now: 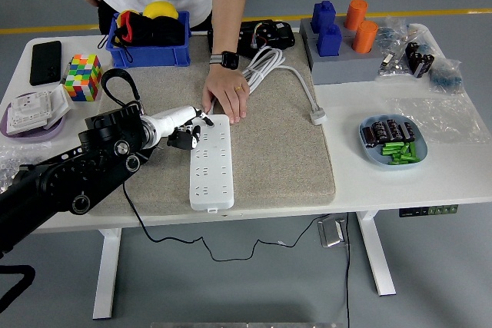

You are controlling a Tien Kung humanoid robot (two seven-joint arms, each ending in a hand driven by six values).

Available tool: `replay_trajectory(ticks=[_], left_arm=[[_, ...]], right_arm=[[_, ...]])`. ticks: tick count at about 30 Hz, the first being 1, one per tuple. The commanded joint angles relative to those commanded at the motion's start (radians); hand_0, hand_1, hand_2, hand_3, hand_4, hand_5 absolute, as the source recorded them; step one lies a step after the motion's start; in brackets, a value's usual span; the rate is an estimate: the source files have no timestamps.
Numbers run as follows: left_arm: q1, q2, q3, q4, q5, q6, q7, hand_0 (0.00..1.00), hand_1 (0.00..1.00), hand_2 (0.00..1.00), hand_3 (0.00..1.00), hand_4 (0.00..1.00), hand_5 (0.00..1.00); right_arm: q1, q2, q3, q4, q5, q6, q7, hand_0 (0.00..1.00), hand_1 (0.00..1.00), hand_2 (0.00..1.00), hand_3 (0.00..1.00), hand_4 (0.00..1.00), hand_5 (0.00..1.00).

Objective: Pull the plug out,throw it away,press the button

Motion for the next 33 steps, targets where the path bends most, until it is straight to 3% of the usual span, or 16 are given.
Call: replay_trajectory(ticks=[8, 33], left_arm=[[-0.001, -0.002, -0.006, -0.015, -0.002, 0.004, -0.006, 0.079, 0.071, 0.149, 0.806, 0.002, 0.002], [-0.007, -0.006, 0.043, 0.023, 0.005, 0.002, 0.004, 0.076, 0.069, 0.148, 0.805, 0.002, 0.002]], right_arm=[[0.0, 0.0, -0.002, 0.0, 0.001, 0.0, 0.0, 0.755, 0.705, 0.717, 0.728, 0.773, 0.657], [0.0, -0.007, -0.016, 0.0, 0.003, 0.0, 0.0, 0.755, 0.705, 0.717, 0.728, 0.773, 0.657]])
